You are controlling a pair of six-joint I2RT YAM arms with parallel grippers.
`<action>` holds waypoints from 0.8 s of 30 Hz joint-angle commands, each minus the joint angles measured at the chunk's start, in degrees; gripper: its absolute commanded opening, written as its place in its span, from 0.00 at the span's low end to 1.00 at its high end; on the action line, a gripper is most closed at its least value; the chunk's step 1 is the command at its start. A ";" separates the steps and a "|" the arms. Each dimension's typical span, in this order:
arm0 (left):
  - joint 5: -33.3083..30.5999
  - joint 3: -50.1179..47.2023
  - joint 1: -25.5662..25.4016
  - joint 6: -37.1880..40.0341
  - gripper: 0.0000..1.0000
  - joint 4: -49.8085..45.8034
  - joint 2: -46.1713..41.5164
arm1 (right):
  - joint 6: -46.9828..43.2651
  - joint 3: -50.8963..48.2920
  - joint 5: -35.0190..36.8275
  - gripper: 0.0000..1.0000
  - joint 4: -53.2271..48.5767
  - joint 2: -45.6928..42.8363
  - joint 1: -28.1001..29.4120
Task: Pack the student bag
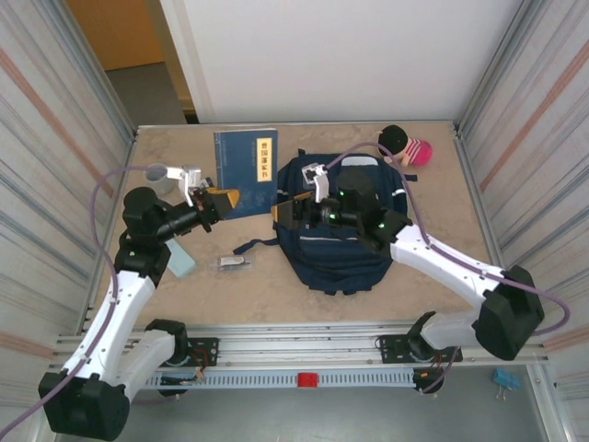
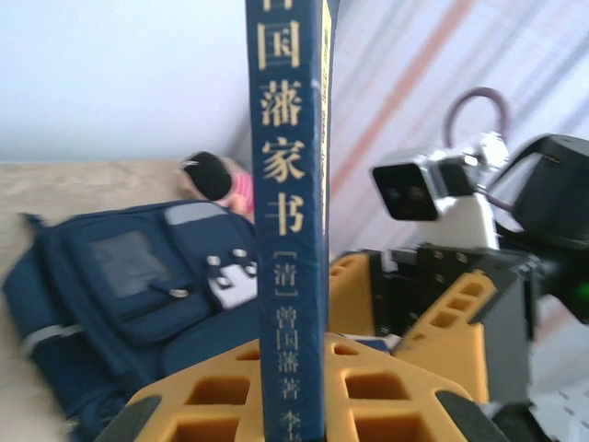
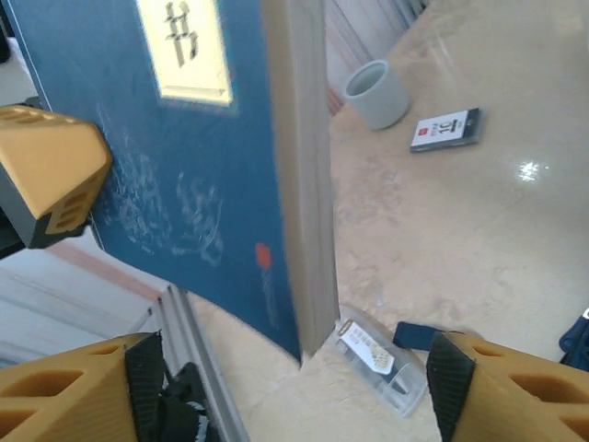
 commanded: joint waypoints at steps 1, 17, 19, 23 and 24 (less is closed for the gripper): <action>8.26 -1.18 -1.71 -5.00 0.00 10.86 -1.45 | -1.93 -2.37 -4.45 0.82 4.84 -4.84 -1.87; 8.28 2.82 -9.45 -7.95 0.15 13.20 3.32 | 0.17 -9.80 -20.66 0.12 18.76 -15.04 -6.36; 5.27 3.98 -9.45 -3.03 0.29 6.01 2.29 | -2.07 -11.03 -19.39 0.00 16.72 -17.93 -7.28; -1.28 7.81 -9.43 12.39 0.59 -11.49 -1.10 | -13.76 -11.83 -12.66 0.00 2.29 -25.18 -7.52; -2.39 8.96 -9.58 16.55 0.63 -15.06 -1.92 | -16.58 -11.63 -11.09 0.00 -1.30 -26.61 -7.56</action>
